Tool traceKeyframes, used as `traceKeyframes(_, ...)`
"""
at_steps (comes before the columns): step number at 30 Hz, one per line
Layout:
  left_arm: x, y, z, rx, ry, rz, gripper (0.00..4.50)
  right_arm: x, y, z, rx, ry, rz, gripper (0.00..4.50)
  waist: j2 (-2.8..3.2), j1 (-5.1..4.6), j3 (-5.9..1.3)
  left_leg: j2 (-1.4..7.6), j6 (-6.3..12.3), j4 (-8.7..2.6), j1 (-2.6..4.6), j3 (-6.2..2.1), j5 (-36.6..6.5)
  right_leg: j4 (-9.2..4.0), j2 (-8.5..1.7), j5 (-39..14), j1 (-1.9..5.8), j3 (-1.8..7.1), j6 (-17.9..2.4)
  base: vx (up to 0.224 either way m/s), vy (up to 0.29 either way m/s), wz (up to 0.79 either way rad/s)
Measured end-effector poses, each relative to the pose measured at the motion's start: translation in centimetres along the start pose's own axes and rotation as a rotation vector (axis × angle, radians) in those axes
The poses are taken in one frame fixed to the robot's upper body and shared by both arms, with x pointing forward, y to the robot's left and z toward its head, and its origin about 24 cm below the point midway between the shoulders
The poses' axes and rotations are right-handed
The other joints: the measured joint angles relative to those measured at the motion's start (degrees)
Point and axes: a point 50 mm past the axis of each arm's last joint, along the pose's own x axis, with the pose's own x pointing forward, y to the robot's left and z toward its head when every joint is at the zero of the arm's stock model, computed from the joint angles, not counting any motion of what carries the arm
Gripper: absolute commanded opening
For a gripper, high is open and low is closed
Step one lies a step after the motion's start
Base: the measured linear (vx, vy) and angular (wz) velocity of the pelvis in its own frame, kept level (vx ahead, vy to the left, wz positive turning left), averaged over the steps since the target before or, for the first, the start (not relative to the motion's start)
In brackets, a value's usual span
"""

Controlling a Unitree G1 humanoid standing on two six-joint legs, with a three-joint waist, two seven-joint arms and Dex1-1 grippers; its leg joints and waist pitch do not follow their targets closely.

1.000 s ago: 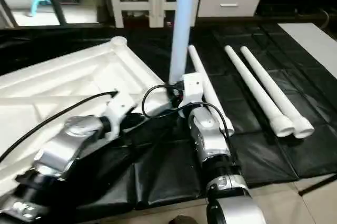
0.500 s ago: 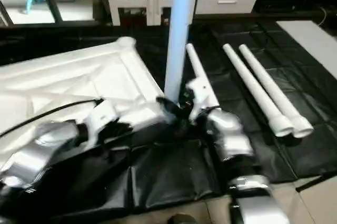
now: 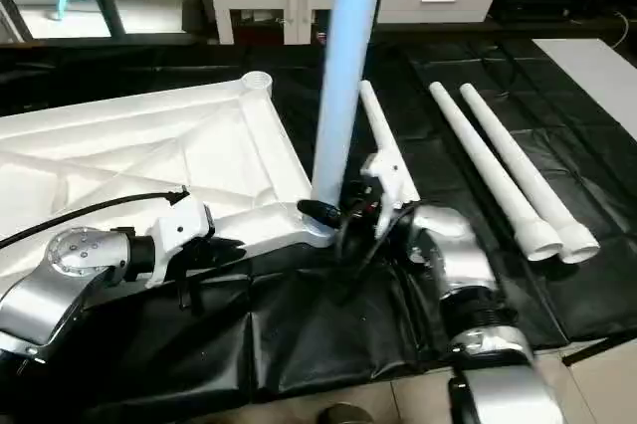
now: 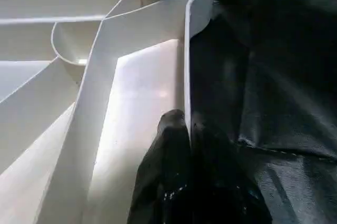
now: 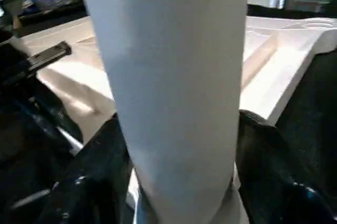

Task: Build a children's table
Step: Rotate leg to tighten

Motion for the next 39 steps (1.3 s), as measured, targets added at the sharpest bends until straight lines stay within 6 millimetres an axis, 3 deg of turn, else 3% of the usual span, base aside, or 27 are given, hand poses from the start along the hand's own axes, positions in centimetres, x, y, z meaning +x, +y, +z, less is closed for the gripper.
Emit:
traceKeyframes(7,1.0,0.1,0.4,-0.026,0.012,0.062,0.00,1.7,0.2,-0.3,0.007,-0.016,-0.196,2.11,0.01,-0.56,0.00,0.00,-0.12,0.01,0.24,0.00,0.0,0.02,0.00,0.0,0.19,0.04,0.0,0.000,0.000,0.00)
traceKeyframes(14,5.9,-0.1,2.9,-0.180,0.014,0.174,0.00,3.2,-1.0,-0.4,0.099,-0.023,-0.589,2.06,0.03,-0.39,-0.07,-0.04,-0.15,0.00,0.76,0.01,0.0,-0.12,-0.02,0.0,0.77,0.05,0.1,0.000,0.000,0.00)
traceKeyframes(19,7.0,-0.4,3.4,-0.206,0.015,0.185,0.00,3.6,-1.0,-0.6,0.119,-0.032,-0.704,2.06,-0.15,-0.26,-0.49,-0.05,-0.16,-0.16,0.81,-0.07,-0.1,-0.19,-0.02,-0.2,0.87,-0.01,0.3,0.000,0.000,0.00)
traceKeyframes(23,6.3,-0.5,3.0,-0.161,0.011,0.177,0.00,3.7,-0.7,-0.4,0.103,-0.051,-0.647,2.06,-0.17,-0.62,-0.50,-0.05,-0.16,-0.29,0.73,-0.08,-0.1,-0.24,0.00,-0.2,0.82,-0.03,0.3,0.000,0.000,0.00)
traceKeyframes(24,5.7,-0.5,2.7,-0.144,0.012,0.170,0.00,3.5,-0.7,-0.4,0.092,-0.052,-0.597,2.62,-0.16,-0.82,-0.50,-0.05,-0.16,-0.42,0.64,-0.08,-0.1,-0.32,0.00,-0.2,0.82,-0.04,0.3,0.000,0.000,0.00)
traceKeyframes(28,3.1,-0.3,1.3,-0.065,0.008,0.122,0.00,1.9,-0.2,-0.7,0.093,-0.066,-0.334,2.89,-0.01,-1.32,-0.48,-0.01,-0.11,-0.82,0.45,-0.09,0.0,-0.68,0.14,-0.2,0.74,-0.06,0.3,0.000,0.000,0.00)
traceKeyframes(34,0.2,-0.5,0.3,0.022,-0.019,-0.004,0.00,-0.4,-0.2,-0.1,0.031,0.008,-0.020,3.51,0.29,-0.74,-0.42,0.01,0.45,-0.58,-0.18,-0.06,0.0,-0.58,0.13,-0.2,-0.02,-0.08,0.2,0.009,0.000,0.00)
traceKeyframes(38,-0.3,-0.4,0.0,0.028,-0.011,-0.021,0.00,-0.5,-0.2,0.1,0.005,0.032,0.024,3.60,0.32,-0.56,-0.38,0.02,0.51,-0.50,-0.19,-0.03,0.0,-0.51,0.12,-0.3,-0.06,-0.07,0.1,0.000,0.000,0.00)
traceKeyframes(39,-0.3,-0.4,0.0,0.028,-0.012,-0.020,0.00,-0.5,-0.3,0.1,0.006,0.032,0.028,3.45,0.33,-0.55,-0.38,0.02,0.51,-0.49,-0.18,-0.02,0.0,-0.51,0.12,-0.3,-0.06,-0.06,0.1,0.000,0.000,0.00)
